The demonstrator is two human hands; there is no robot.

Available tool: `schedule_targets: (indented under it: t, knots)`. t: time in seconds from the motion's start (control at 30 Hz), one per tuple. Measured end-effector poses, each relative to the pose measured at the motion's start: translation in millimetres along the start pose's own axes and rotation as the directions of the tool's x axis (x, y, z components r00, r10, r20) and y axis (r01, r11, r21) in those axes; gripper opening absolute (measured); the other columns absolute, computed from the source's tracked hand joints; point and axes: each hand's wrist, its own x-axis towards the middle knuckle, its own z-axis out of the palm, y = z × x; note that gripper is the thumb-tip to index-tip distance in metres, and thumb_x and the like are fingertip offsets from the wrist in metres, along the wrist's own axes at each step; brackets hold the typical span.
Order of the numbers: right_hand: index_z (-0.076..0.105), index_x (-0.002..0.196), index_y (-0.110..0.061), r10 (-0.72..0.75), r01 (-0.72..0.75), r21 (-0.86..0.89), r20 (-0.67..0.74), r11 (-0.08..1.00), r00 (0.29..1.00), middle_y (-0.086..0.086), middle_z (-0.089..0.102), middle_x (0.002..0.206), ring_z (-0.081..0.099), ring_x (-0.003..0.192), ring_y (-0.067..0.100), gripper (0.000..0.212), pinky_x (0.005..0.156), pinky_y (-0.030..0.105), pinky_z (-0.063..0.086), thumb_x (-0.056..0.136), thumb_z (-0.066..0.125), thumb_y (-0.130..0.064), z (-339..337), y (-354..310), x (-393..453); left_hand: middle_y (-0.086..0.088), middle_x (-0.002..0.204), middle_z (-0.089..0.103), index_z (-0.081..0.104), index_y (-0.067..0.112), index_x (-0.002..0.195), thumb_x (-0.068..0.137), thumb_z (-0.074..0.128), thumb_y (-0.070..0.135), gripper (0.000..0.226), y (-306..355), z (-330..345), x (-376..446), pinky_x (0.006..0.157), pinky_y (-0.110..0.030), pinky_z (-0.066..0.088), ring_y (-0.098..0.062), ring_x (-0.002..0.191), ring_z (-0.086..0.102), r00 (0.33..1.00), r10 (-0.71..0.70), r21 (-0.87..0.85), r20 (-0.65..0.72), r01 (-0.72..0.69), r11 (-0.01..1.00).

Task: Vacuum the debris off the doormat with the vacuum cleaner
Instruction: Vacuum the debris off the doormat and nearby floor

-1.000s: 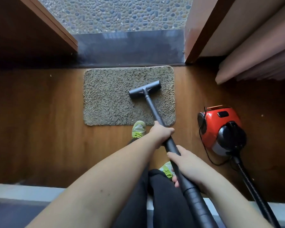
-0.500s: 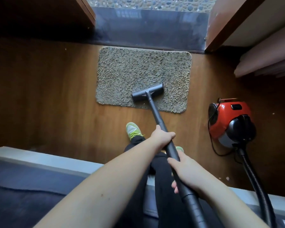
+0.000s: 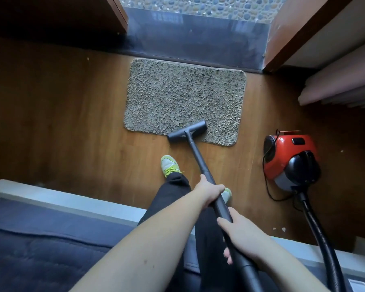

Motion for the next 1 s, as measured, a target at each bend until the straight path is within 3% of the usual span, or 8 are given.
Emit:
schedule_targets:
  t: [0.23, 0.37, 0.5, 0.6, 0.73, 0.83, 0.93, 1.0]
  knots:
    - [0.034, 0.136, -0.032, 0.012, -0.014, -0.068, -0.020, 0.998, 1.000, 0.014, 0.054, 0.072, 0.061, 0.046, 0.028, 0.038, 0.047, 0.032, 0.052, 0.099, 0.040, -0.026, -7, 20, -19, -0.007, 0.126, 0.050, -0.004, 0.031, 0.156, 0.085, 0.061, 0.031, 0.096, -12, 25, -11, 0.083, -0.037, 0.058, -0.029, 0.101, 0.067, 0.993, -0.056, -0.129, 0.106, 0.070, 0.989]
    - [0.038, 0.123, -0.037, -0.004, 0.002, -0.140, -0.011, 0.990, 1.000, 0.009, 0.056, 0.070, 0.065, 0.051, 0.030, 0.025, 0.057, 0.039, 0.057, 0.098, 0.039, -0.031, -12, 18, -25, -0.005, 0.118, 0.055, 0.001, 0.033, 0.155, 0.082, 0.061, 0.029, 0.094, -10, 25, -17, 0.079, -0.037, 0.060, -0.027, 0.097, 0.068, 0.995, -0.047, -0.144, 0.085, 0.059, 0.988]
    - [0.036, 0.128, -0.028, -0.007, 0.009, -0.125, 0.013, 0.992, 1.000, 0.011, 0.059, 0.057, 0.059, 0.044, 0.028, 0.029, 0.048, 0.031, 0.052, 0.099, 0.037, -0.026, -13, -2, -11, -0.004, 0.118, 0.049, -0.002, 0.025, 0.157, 0.086, 0.060, 0.029, 0.094, 5, 6, -10, 0.068, -0.028, 0.052, -0.024, 0.094, 0.060, 1.000, -0.007, -0.108, 0.019, 0.009, 0.994]
    - [0.030, 0.138, -0.022, -0.004, 0.005, -0.099, 0.012, 0.995, 1.000, 0.015, 0.057, 0.063, 0.058, 0.042, 0.027, 0.039, 0.045, 0.038, 0.055, 0.099, 0.037, -0.021, -12, -20, 12, -0.014, 0.121, 0.056, 0.018, 0.018, 0.150, 0.071, 0.064, 0.031, 0.092, 24, -7, -1, 0.077, -0.041, 0.060, -0.032, 0.096, 0.066, 1.000, -0.015, -0.164, 0.001, 0.015, 0.986]
    - [0.028, 0.136, -0.031, -0.010, 0.011, -0.063, 0.017, 0.998, 1.000, 0.017, 0.053, 0.068, 0.057, 0.038, 0.024, 0.039, 0.038, 0.026, 0.047, 0.100, 0.036, -0.019, -16, -34, 23, -0.024, 0.121, 0.055, 0.026, 0.018, 0.136, 0.063, 0.061, 0.023, 0.081, 35, -10, 21, 0.072, -0.060, 0.058, -0.039, 0.088, 0.071, 0.999, -0.018, -0.270, 0.038, 0.028, 0.962]
    - [0.030, 0.119, -0.037, -0.007, 0.008, -0.034, 0.028, 0.999, 1.000, 0.015, 0.051, 0.072, 0.059, 0.043, 0.025, 0.026, 0.042, 0.029, 0.050, 0.100, 0.037, -0.020, -22, -34, 18, -0.019, 0.119, 0.055, 0.022, 0.019, 0.143, 0.066, 0.063, 0.024, 0.087, 42, -9, 9, 0.068, -0.053, 0.061, -0.036, 0.088, 0.070, 0.999, -0.037, -0.242, 0.018, 0.041, 0.969]
    - [0.040, 0.112, -0.020, 0.028, -0.027, -0.043, 0.041, 0.999, 0.999, 0.016, 0.050, 0.075, 0.058, 0.045, 0.026, 0.014, 0.045, 0.032, 0.052, 0.099, 0.040, -0.024, -29, -21, 9, -0.011, 0.118, 0.052, 0.014, 0.015, 0.151, 0.083, 0.061, 0.024, 0.083, 36, 0, 1, 0.051, -0.028, 0.053, -0.025, 0.081, 0.061, 0.999, -0.030, -0.115, -0.017, 0.028, 0.993]
    - [0.043, 0.111, -0.020, 0.048, -0.045, -0.066, 0.043, 0.997, 0.998, 0.017, 0.052, 0.074, 0.058, 0.046, 0.028, 0.013, 0.048, 0.034, 0.053, 0.099, 0.040, -0.026, -32, -11, 2, -0.010, 0.125, 0.051, 0.007, 0.016, 0.154, 0.086, 0.060, 0.026, 0.086, 25, 12, 2, 0.052, -0.028, 0.051, -0.023, 0.085, 0.059, 0.999, -0.040, -0.065, -0.012, 0.039, 0.997]
